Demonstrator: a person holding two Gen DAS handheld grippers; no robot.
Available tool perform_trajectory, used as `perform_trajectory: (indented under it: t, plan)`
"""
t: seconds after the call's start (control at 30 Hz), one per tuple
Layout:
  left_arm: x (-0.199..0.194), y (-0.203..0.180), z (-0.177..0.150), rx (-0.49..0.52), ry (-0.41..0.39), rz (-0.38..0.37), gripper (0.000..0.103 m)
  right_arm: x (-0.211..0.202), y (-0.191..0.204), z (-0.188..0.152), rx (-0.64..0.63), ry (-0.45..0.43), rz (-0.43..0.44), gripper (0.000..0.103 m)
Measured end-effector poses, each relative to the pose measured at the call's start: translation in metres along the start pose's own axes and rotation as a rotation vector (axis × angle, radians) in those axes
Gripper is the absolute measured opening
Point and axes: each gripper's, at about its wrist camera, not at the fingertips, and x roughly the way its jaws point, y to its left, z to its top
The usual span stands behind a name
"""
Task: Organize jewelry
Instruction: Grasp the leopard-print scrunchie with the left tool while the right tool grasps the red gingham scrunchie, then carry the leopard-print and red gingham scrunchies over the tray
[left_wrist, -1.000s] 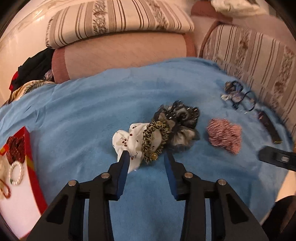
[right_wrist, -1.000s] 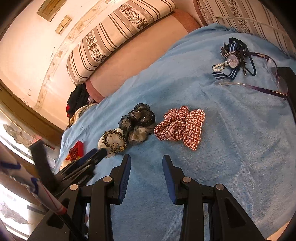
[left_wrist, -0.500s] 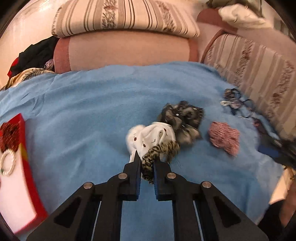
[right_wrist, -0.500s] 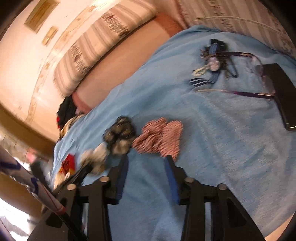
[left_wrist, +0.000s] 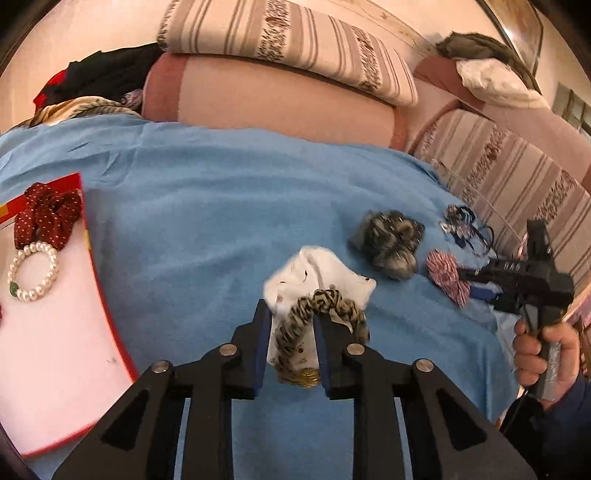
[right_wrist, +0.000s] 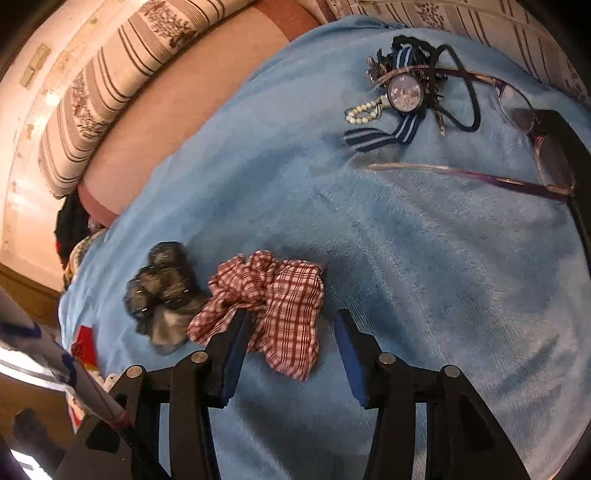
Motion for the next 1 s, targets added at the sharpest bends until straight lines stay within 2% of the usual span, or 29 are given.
perform_trajectory:
  t: [0.07,0.1,0.17,0.3,0.37,0.47,0.67,1.0]
  plan:
    - [0.0,0.005,0.002,-0.01,0.0,-0.007,0.021,0.004,0.007,-0.001,-0.028,0.002,0.012,0.017]
    - [0.0,0.006,0.002,-0.012,0.004,-0.01,0.021,0.004,0.014,-0.002,-0.056,-0.011,-0.006,0.008]
    - [0.002,0.005,0.002,-0.001,0.017,-0.02,0.021,-0.002,0.026,-0.003,-0.098,-0.061,-0.019,0.008]
    - [0.007,-0.001,-0.001,0.027,0.036,-0.015,0.021,-0.032,0.052,-0.01,-0.226,-0.214,-0.028,0.007]
    - [0.01,-0.004,-0.002,0.038,0.04,-0.012,0.019,-0.04,0.058,-0.013,-0.253,-0.243,0.004,0.007]
    - [0.011,-0.006,-0.002,0.047,0.021,0.001,0.009,-0.047,0.067,-0.019,-0.287,-0.261,0.065,0.007]
    - [0.005,-0.005,0.002,0.043,-0.032,0.027,0.008,-0.047,0.098,-0.041,-0.407,-0.258,0.141,0.007]
    - [-0.004,-0.002,0.007,0.051,-0.072,0.067,0.008,-0.039,0.137,-0.084,-0.524,-0.199,0.165,0.007]
